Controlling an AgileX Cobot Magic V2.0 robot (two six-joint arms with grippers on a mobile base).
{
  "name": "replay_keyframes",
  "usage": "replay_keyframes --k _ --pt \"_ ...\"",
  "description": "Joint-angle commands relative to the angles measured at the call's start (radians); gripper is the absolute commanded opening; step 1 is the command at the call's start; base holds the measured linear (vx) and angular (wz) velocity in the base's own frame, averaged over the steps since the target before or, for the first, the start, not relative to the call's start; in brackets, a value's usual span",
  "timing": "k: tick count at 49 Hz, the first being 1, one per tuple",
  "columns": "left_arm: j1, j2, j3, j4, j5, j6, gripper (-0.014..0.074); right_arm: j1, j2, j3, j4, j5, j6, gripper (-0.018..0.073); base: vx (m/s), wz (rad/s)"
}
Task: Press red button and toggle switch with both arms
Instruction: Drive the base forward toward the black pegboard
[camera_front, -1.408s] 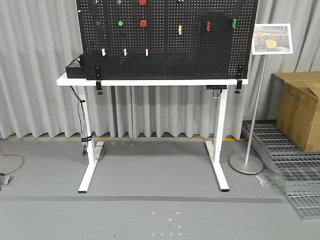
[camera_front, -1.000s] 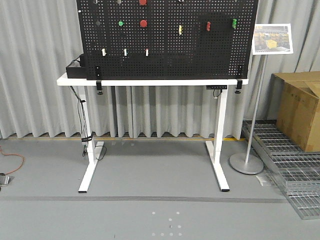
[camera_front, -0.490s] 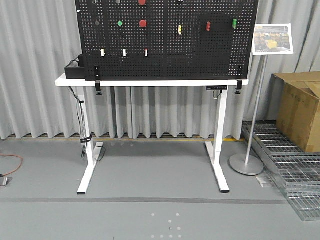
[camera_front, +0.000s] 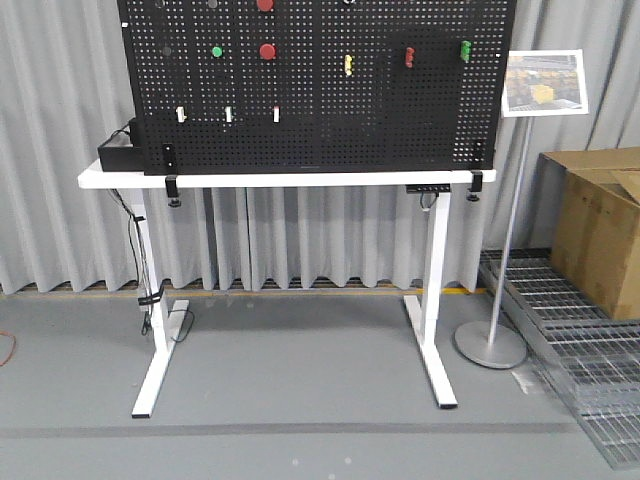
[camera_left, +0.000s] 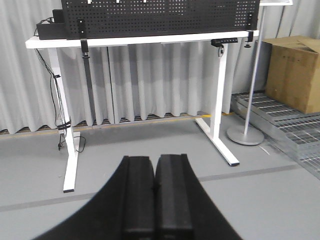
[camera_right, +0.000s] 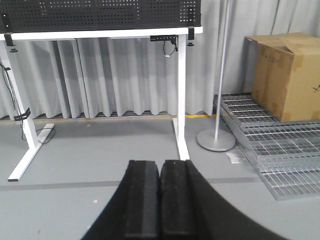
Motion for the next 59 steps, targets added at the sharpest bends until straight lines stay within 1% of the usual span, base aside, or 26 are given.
replay_keyframes --k 1,59 --pt "-0.002 -0.016 0.034 -0.001 -0.088 -0.008 0.0002 -0.005 -0.017 0.012 -0.014 -0.086 -0.004 -0.0003 0.33 0.05" --pt "-0.002 -0.016 0.034 -0.001 -0.088 -0.008 0.0002 -0.005 -0.016 0.012 -0.014 -0.086 -0.004 -0.0003 0.44 0.01"
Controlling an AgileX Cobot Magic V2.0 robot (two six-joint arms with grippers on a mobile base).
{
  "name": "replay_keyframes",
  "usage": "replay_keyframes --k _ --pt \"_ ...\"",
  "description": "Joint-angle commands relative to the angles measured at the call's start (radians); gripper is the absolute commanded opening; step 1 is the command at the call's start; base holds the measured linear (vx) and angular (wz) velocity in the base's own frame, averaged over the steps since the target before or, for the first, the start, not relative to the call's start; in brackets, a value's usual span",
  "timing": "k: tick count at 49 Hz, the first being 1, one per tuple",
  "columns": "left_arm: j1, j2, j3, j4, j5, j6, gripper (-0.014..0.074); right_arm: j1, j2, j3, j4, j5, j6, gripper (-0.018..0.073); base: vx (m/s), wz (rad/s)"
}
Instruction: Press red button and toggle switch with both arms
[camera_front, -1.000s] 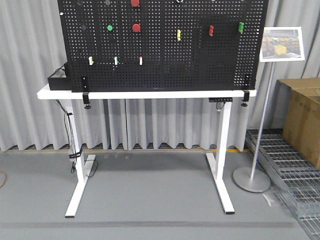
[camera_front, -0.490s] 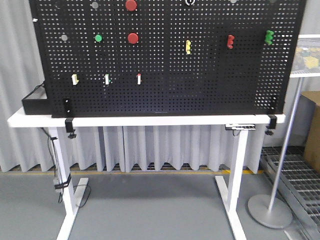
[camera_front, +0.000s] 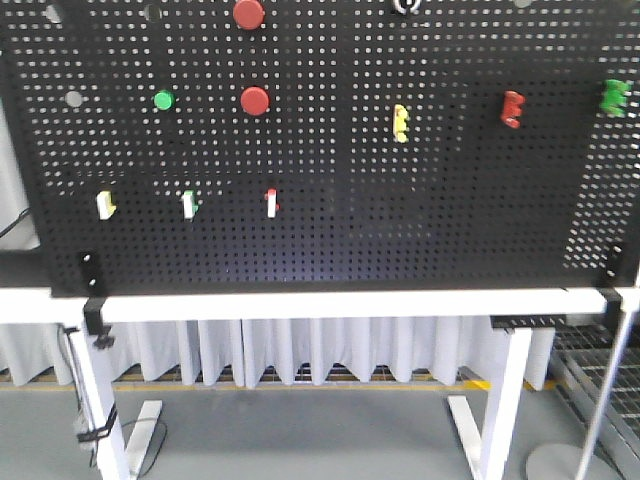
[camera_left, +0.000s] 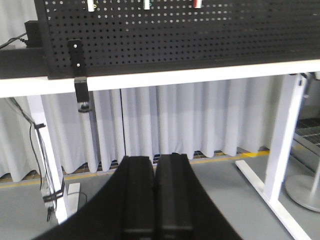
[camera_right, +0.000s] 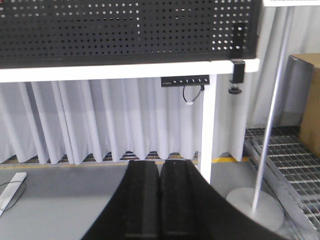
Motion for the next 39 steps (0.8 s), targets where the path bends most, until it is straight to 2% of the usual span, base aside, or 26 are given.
replay_keyframes --k 1,39 --pt "-0.002 -0.016 0.034 -0.001 -0.088 -0.008 0.0002 -0.005 -0.016 0.012 -0.014 -0.085 -0.004 -0.0003 0.45 0.02" --pt "-0.002 -0.016 0.034 -0.001 -0.088 -0.008 0.0002 -0.005 -0.016 0.012 -0.014 -0.085 -0.004 -0.0003 0.39 0.03"
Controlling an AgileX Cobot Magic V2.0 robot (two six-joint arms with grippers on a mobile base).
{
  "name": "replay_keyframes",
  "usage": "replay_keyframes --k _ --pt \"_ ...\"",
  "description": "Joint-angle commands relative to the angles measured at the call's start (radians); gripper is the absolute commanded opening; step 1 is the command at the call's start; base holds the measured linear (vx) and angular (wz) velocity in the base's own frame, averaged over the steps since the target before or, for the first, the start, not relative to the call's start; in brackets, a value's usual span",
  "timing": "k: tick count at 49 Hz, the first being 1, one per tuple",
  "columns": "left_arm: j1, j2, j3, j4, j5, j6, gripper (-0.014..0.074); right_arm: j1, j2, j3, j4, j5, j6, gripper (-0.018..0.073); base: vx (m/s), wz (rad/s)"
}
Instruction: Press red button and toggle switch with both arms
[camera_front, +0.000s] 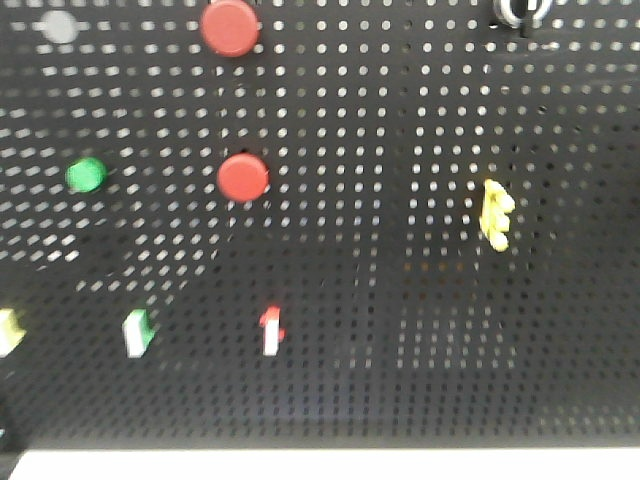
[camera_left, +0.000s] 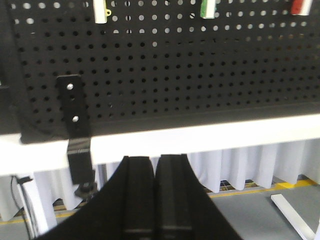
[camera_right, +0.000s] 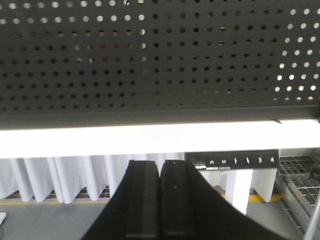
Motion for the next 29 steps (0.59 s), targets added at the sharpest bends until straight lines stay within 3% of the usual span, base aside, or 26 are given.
replay_keyframes --k 1,29 --pt "-0.002 -0.016 0.034 -0.001 -0.088 -0.007 0.0002 -0.005 -0.016 0.012 -0.014 -0.085 -0.004 -0.0003 0.21 -0.07" --pt "-0.002 -0.016 0.034 0.0 -0.093 0.008 0.0002 -0.005 -0.016 0.012 -0.014 -0.085 -0.004 -0.0003 0.1 -0.05"
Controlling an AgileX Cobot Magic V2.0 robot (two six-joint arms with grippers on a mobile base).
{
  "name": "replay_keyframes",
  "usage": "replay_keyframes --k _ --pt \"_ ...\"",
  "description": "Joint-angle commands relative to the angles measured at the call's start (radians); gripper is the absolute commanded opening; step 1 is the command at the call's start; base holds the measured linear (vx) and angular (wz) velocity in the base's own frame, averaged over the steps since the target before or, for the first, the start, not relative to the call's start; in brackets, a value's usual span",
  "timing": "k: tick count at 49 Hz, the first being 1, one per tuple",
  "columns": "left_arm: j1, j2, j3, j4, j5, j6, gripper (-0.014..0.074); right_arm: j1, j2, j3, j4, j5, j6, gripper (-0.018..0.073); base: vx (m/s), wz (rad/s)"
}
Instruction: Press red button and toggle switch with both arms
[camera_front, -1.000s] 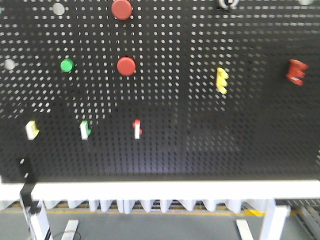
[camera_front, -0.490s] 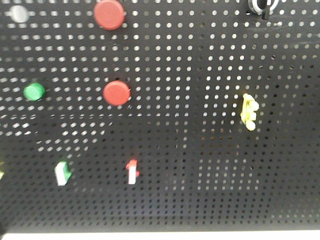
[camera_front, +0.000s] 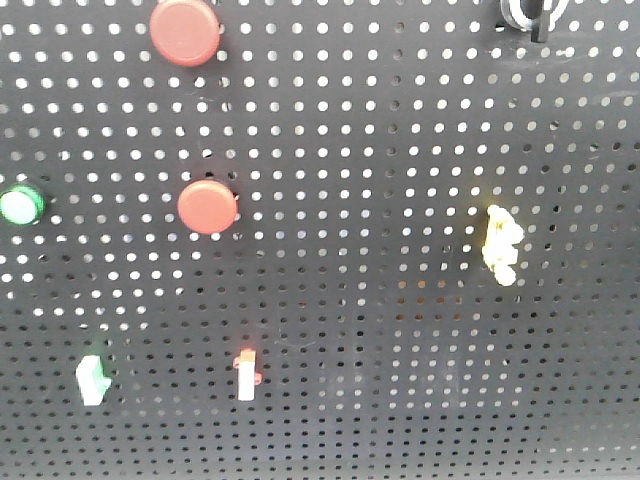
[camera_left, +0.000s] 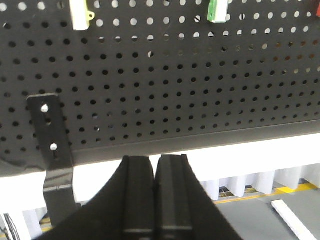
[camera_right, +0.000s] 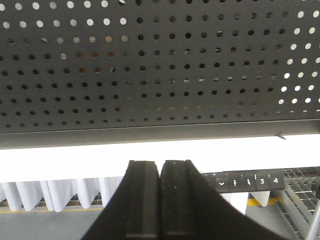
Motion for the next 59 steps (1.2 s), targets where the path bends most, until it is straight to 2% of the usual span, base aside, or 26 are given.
replay_keyframes --k 1,11,19,23,25,32,39,42,48,54,59 --pt "-0.002 -0.016 0.034 -0.001 -0.089 0.002 0.0002 -0.005 -0.016 0.012 -0.014 -0.085 -0.004 -0.0003 0.03 -0.02" --pt "-0.002 -0.016 0.034 -0.001 -0.105 0.002 0.0002 -0.005 -0.016 0.012 -0.014 -0.144 -0.004 -0.0003 0.01 -0.01" --pt "-0.002 -0.016 0.017 -0.019 -0.21 -0.014 0.0002 -0.005 -0.016 -0.011 -0.006 -0.368 0.004 -0.0003 0.0 0.0" --pt "-0.002 -0.015 -0.013 -0.067 -0.249 -0.072 0.0002 -0.005 -0.015 -0.073 0.007 -0.362 0.007 -0.0003 0.0 0.0" --pt "-0.002 -0.012 -0.041 -0.067 -0.242 -0.078 0.0002 -0.005 -0.012 -0.119 0.012 -0.332 0.007 -0.0003 0.0 0.0" --pt "-0.002 0.087 -0.241 -0.024 -0.115 -0.029 0.0002 -0.005 0.089 -0.361 0.01 -0.191 -0.005 -0.0003 0.0 0.0" --pt "-0.002 0.321 -0.518 0.011 -0.009 0.124 0.0002 -0.005 0.274 -0.621 0.005 -0.109 -0.013 -0.0003 0.0 0.0" --pt "-0.002 0.43 -0.623 0.007 0.021 0.156 0.0002 -0.005 0.363 -0.731 0.005 -0.074 -0.013 -0.0003 0.0 0.0" --pt "-0.002 0.61 -0.856 0.006 0.048 0.158 0.0002 -0.005 0.516 -0.927 0.011 0.002 -0.006 -0.0003 0.0 0.0" --pt "-0.002 0.704 -0.997 0.0 0.045 0.156 0.0002 -0.005 0.583 -1.03 0.015 0.062 0.003 -0.0003 0.0 0.0" --pt "-0.002 0.732 -1.081 -0.081 0.063 0.156 0.0002 -0.005 0.601 -1.047 0.021 0.058 0.003 -0.0003 0.0 0.0"
